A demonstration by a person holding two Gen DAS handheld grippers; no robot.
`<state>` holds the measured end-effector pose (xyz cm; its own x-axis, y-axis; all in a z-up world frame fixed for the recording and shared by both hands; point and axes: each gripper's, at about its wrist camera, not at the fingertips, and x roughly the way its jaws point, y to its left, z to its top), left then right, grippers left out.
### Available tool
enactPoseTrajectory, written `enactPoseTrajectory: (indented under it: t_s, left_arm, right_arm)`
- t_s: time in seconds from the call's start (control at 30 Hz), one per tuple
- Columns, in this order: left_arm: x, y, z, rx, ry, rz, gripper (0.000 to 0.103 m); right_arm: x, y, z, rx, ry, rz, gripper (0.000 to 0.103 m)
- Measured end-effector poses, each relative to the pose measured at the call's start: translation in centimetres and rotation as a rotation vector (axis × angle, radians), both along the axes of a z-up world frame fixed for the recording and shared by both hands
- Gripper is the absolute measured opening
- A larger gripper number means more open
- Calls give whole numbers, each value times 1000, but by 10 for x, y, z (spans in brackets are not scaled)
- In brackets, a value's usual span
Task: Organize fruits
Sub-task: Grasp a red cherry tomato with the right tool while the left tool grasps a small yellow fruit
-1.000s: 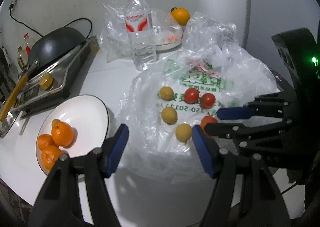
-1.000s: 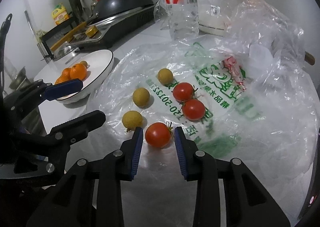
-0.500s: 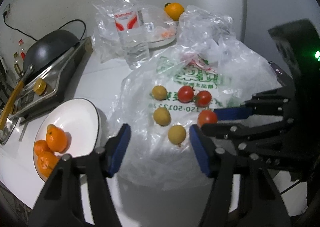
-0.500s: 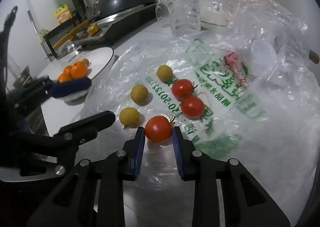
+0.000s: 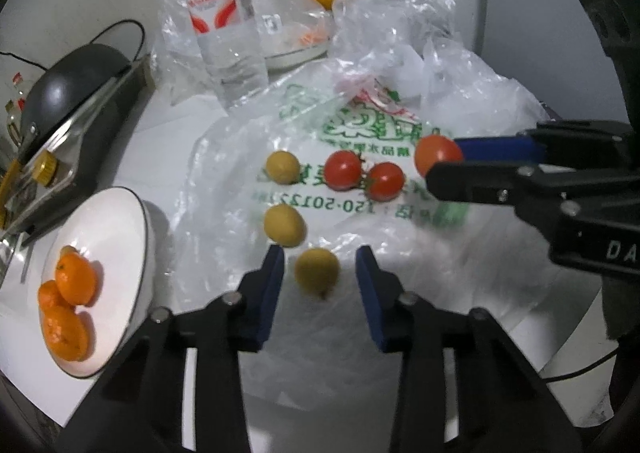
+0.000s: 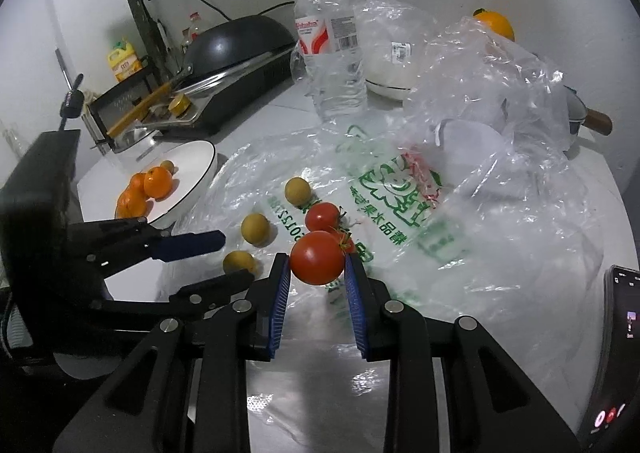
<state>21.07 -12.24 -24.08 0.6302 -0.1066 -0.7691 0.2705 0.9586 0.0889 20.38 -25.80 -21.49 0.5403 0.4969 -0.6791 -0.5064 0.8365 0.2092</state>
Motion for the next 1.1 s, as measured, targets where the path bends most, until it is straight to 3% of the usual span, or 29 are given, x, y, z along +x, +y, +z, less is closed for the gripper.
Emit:
enactPoseTrajectory:
  t_s: [0.2, 0.43, 1.1]
  left_arm:
    - [7, 0, -10, -13, 41, 6, 27]
    - [4, 2, -3, -38, 25, -17, 26]
    - [-29, 43, 48, -93, -116, -42, 26]
  right_arm:
    - [1, -2, 0, -2, -4, -7, 30]
    - [-3, -4, 5, -8, -16, -24, 30]
    - [-28, 34, 40, -36, -93, -34, 30]
